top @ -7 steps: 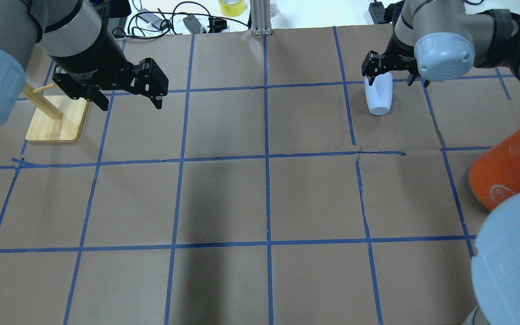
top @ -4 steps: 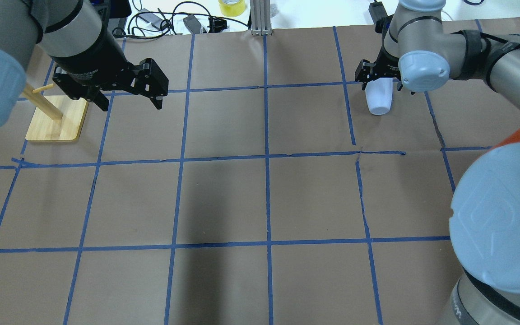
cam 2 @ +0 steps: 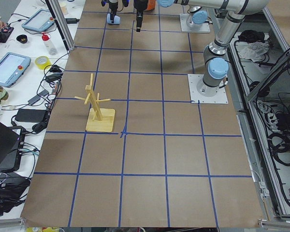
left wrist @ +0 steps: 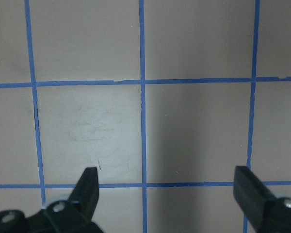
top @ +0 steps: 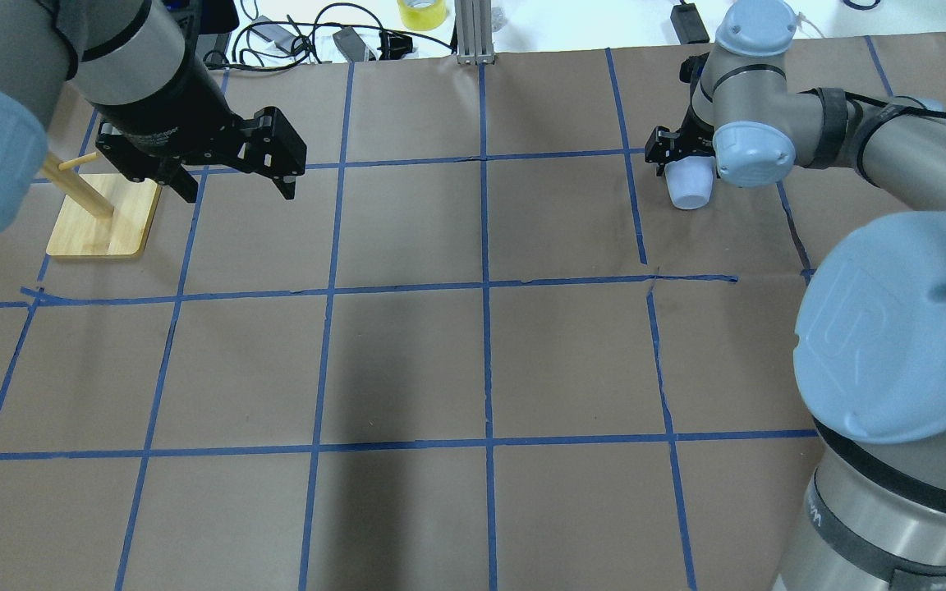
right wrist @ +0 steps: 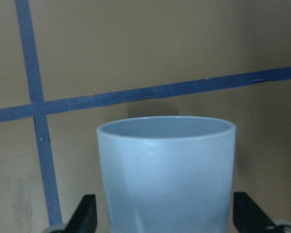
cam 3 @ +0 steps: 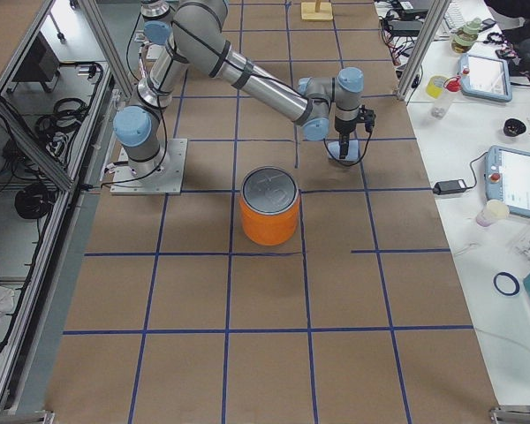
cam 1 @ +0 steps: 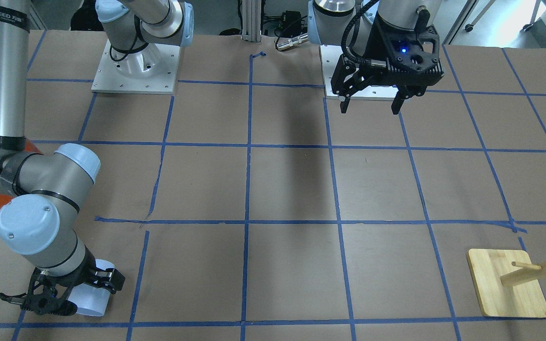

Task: Flip cup
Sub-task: 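Lower the right gripper over the upside-down pale blue cup and grasp it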

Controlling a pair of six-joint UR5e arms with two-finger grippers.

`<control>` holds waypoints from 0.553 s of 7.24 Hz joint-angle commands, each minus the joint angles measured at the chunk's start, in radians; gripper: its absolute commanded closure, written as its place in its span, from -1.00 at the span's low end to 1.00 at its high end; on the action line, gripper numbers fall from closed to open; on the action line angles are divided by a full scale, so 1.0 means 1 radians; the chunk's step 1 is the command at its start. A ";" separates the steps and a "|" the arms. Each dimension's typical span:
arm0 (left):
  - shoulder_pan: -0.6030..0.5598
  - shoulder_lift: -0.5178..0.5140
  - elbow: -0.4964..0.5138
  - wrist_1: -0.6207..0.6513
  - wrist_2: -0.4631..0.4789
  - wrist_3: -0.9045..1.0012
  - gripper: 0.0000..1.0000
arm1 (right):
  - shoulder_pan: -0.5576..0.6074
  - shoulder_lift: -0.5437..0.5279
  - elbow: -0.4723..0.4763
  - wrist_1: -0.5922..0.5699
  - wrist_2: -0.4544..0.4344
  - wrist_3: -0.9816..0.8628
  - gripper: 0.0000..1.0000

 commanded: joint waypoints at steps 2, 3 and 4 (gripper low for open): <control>0.000 0.000 -0.001 0.000 0.000 0.000 -1.00 | -0.004 0.009 -0.003 -0.003 0.000 -0.005 0.71; 0.000 0.000 0.001 0.002 0.000 0.000 -1.00 | -0.004 0.001 -0.005 -0.003 0.000 -0.012 0.78; 0.002 0.000 0.002 0.002 0.002 0.000 -1.00 | -0.003 -0.031 -0.004 -0.001 0.001 -0.014 0.78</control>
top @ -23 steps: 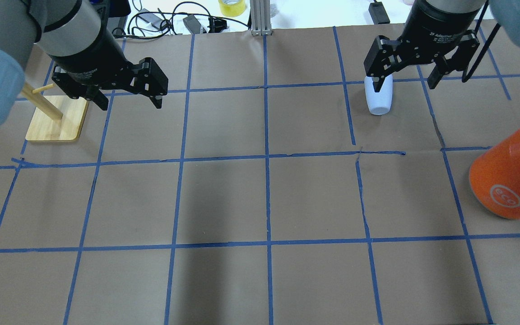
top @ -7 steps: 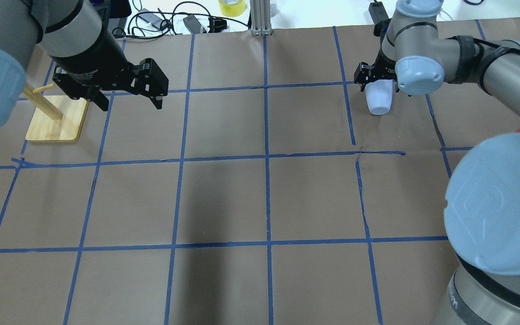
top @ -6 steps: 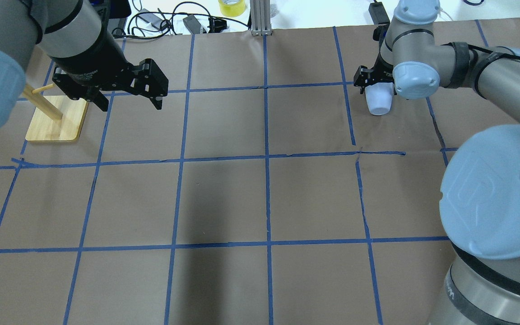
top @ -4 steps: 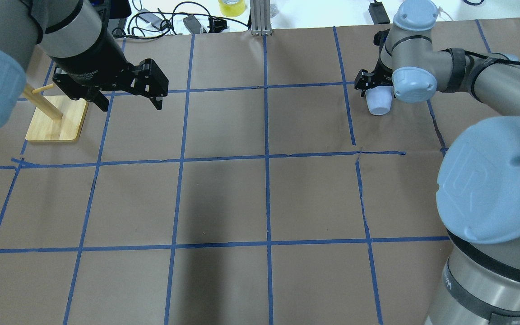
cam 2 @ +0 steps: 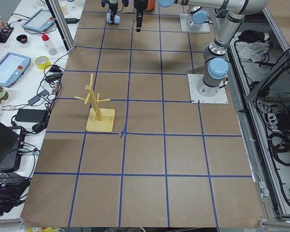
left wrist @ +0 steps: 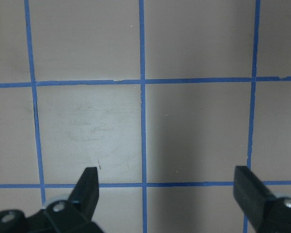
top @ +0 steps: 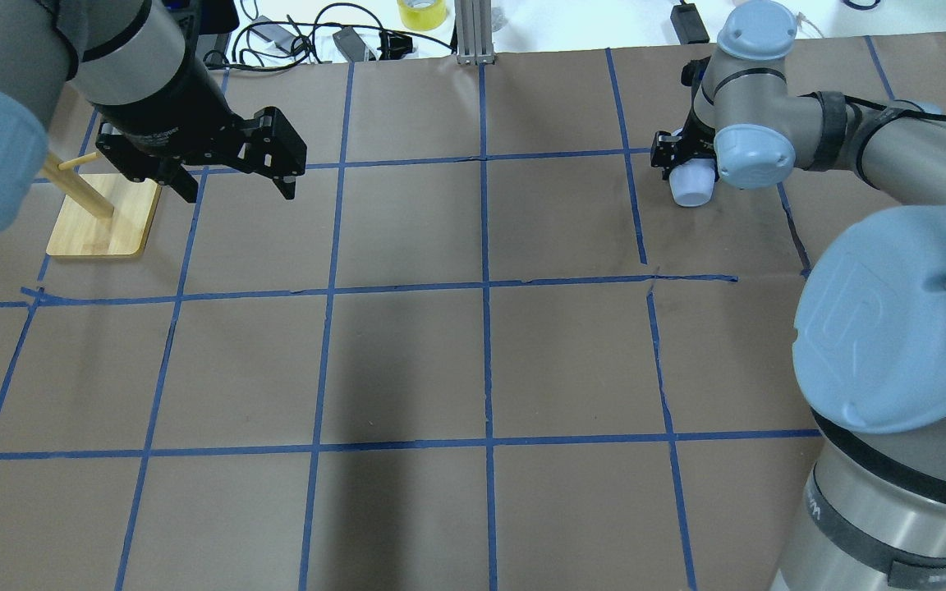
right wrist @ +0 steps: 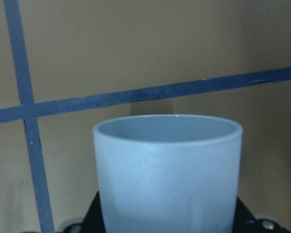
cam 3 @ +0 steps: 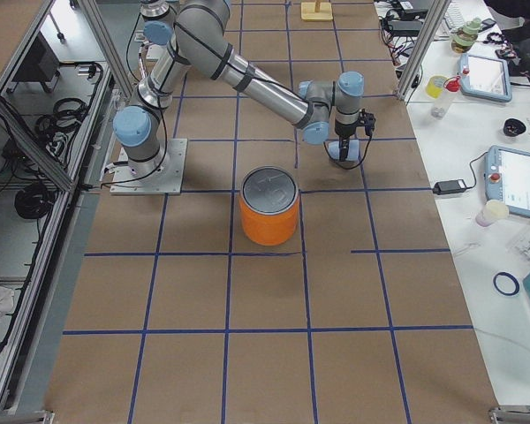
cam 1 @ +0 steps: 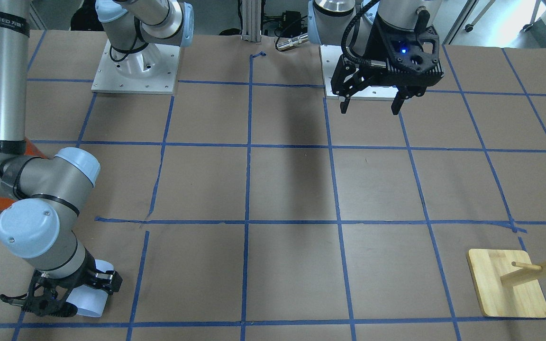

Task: Flip cup
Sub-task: 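Carry the cup with the right gripper toward the left arm's side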

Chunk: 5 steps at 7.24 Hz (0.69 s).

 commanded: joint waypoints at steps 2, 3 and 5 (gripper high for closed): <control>0.003 0.000 0.005 0.001 0.004 0.000 -1.00 | 0.036 -0.068 0.000 0.001 0.044 -0.199 0.77; 0.003 0.000 0.005 -0.001 0.004 0.000 -1.00 | 0.096 -0.068 -0.006 -0.014 0.067 -0.290 0.78; 0.003 0.002 0.006 -0.002 0.004 0.000 -1.00 | 0.260 -0.062 -0.020 -0.042 0.067 -0.454 0.78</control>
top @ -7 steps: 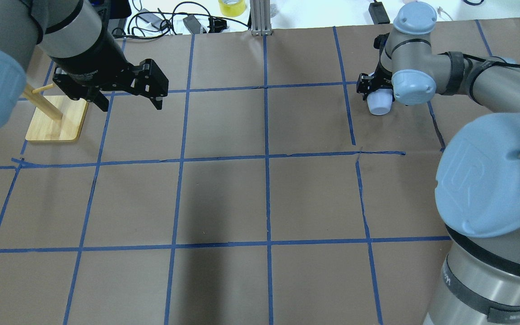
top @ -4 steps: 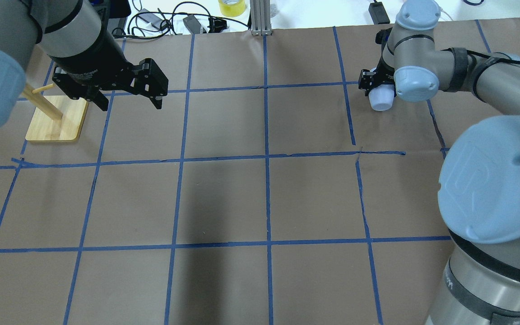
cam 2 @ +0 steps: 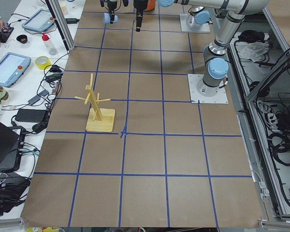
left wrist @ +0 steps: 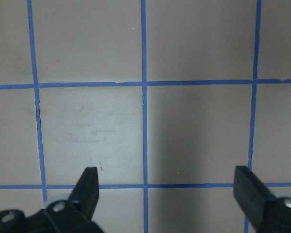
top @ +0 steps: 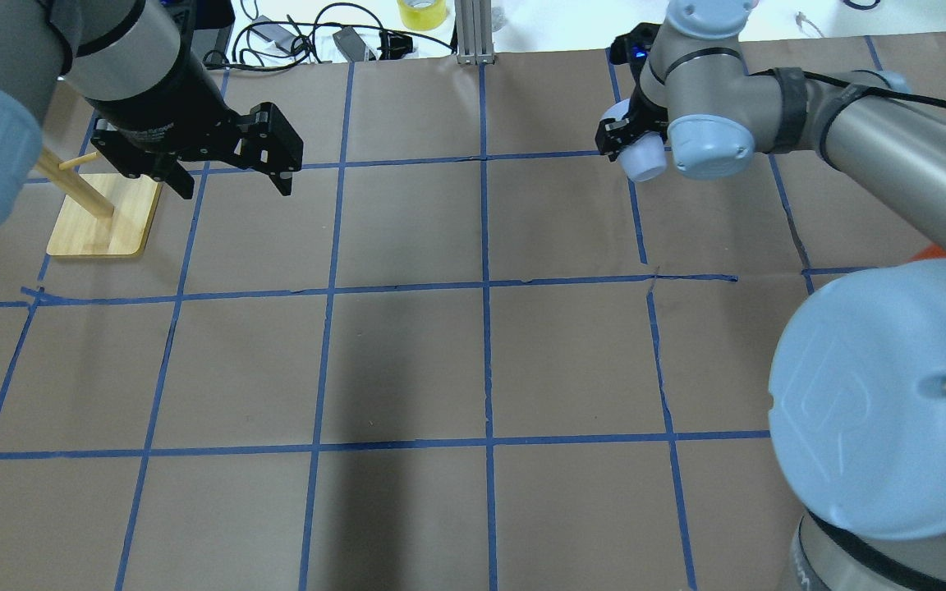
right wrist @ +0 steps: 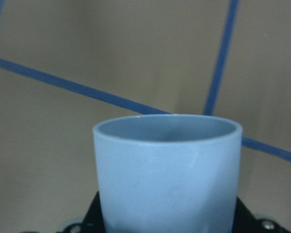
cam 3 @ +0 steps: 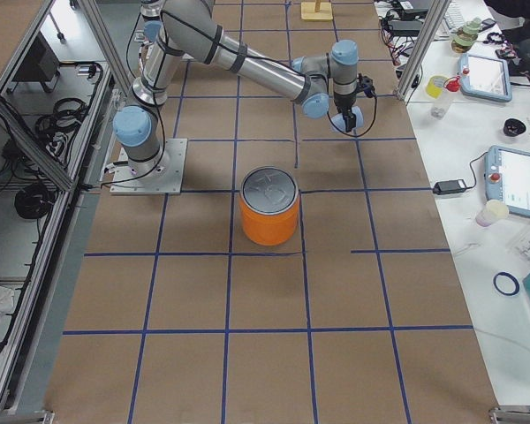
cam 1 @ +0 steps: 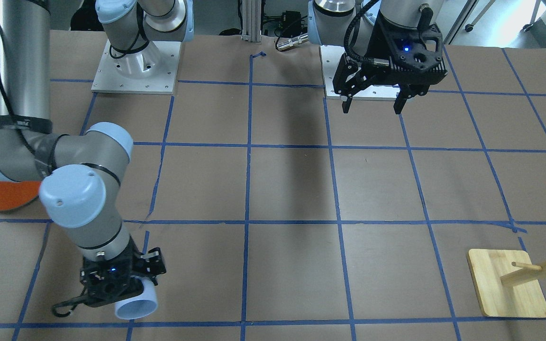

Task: Flip cup
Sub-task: 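Carry the cup with the right gripper toward the left arm's side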

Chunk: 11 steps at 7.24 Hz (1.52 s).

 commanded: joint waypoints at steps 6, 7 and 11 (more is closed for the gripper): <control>0.002 0.002 -0.001 -0.002 0.000 0.003 -1.00 | 0.263 0.062 -0.004 -0.083 0.152 -0.861 0.74; 0.002 0.002 -0.001 -0.002 0.000 0.003 -1.00 | 0.292 0.076 -0.004 -0.082 0.152 -0.860 0.74; 0.002 0.004 -0.004 -0.002 0.000 0.003 -1.00 | 0.349 0.076 -0.004 -0.043 0.139 -0.862 0.46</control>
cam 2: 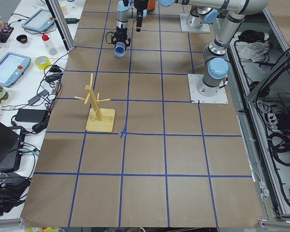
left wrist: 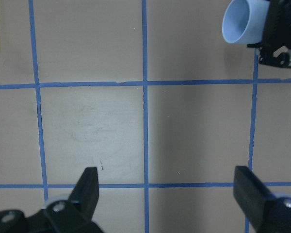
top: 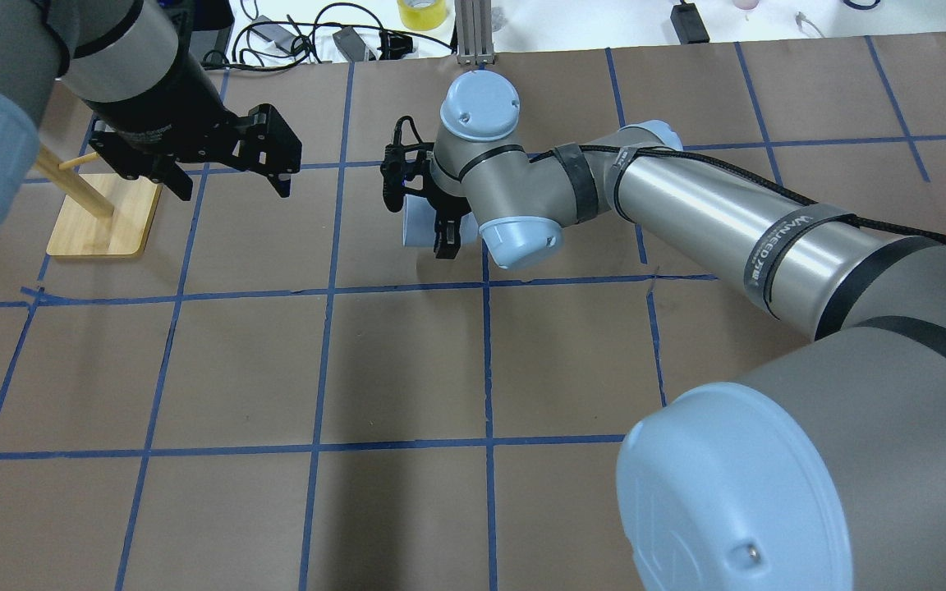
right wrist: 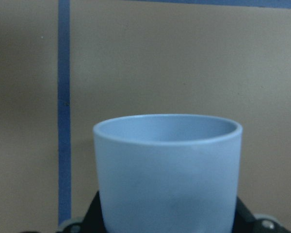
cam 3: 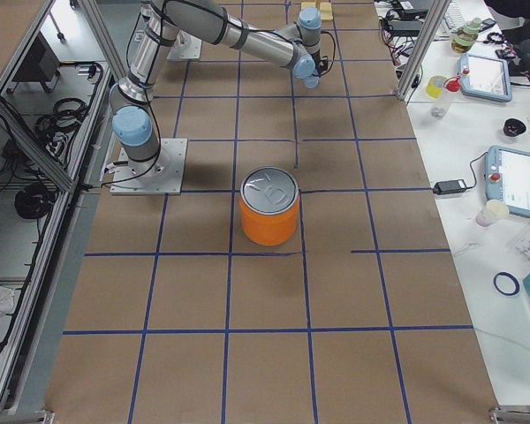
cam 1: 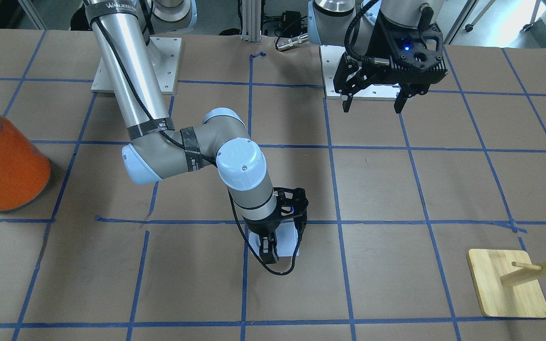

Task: Flip cup
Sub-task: 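Carry the cup with the right gripper toward the left arm's side, then lay the cup on its side and open the right gripper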

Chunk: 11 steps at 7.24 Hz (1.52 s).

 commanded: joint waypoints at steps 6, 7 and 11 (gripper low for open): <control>0.000 0.000 -0.002 0.000 -0.003 0.000 -1.00 | 0.026 0.027 -0.001 0.010 0.004 -0.002 -0.50; 0.000 0.000 -0.002 0.002 -0.002 0.000 -1.00 | 0.026 0.025 -0.001 0.010 0.006 0.000 -1.00; 0.000 0.002 -0.005 0.000 -0.003 0.000 -1.00 | 0.025 -0.039 0.012 0.013 -0.008 0.088 -1.00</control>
